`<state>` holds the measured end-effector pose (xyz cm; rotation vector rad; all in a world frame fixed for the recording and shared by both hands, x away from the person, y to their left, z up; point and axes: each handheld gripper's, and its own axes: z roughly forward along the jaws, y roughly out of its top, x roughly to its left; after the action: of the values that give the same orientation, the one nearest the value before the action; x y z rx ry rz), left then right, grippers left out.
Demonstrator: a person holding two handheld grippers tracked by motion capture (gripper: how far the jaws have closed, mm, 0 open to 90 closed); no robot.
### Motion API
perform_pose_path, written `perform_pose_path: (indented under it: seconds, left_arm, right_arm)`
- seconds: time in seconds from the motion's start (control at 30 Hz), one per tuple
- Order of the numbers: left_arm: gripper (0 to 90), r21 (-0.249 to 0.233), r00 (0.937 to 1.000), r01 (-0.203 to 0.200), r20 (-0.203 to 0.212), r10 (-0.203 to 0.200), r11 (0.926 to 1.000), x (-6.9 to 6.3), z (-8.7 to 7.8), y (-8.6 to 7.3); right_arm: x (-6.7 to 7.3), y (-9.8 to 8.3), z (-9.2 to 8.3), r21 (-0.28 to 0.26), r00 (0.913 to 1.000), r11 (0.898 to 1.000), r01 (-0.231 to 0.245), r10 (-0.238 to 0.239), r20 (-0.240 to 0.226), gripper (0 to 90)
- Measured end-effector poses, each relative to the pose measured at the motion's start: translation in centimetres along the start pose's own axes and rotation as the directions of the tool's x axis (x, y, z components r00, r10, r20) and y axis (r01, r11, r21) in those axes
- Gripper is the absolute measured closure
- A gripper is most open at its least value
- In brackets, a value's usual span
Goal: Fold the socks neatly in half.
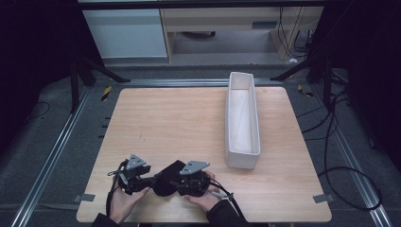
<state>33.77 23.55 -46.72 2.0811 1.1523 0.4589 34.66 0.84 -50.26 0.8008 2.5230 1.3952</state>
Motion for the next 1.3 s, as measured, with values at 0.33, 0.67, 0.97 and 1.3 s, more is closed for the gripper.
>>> perform_pose_path:
  seconds: [0.33,0.67,0.97,1.3]
  left_arm:
    - [41.3,0.067,0.9978,-0.067,0.004,0.067,0.9955,-0.6,0.2,-1.1]
    - [40.9,0.085,0.9978,-0.059,0.036,0.056,0.9947,-0.5,0.4,-1.6]
    - [41.2,0.042,0.9972,-0.059,0.047,0.057,0.9974,-0.3,2.3,-0.3]
    - [41.9,0.019,0.9964,-0.082,0.019,0.082,0.9964,0.1,0.1,-0.7]
  right_arm:
    - [-2.7,0.2,-0.6,0.018,0.9937,1.000,-0.025,0.023,0.109,70.3]
    - [-3.1,-0.4,0.1,0.025,0.9892,1.000,0.004,-0.008,0.146,72.5]
    - [-5.0,0.4,0.2,0.042,0.9761,0.999,-0.008,-0.002,0.217,71.1]
    - [-6.3,0.5,-1.6,0.007,0.9689,0.997,-0.074,0.070,0.237,60.3]
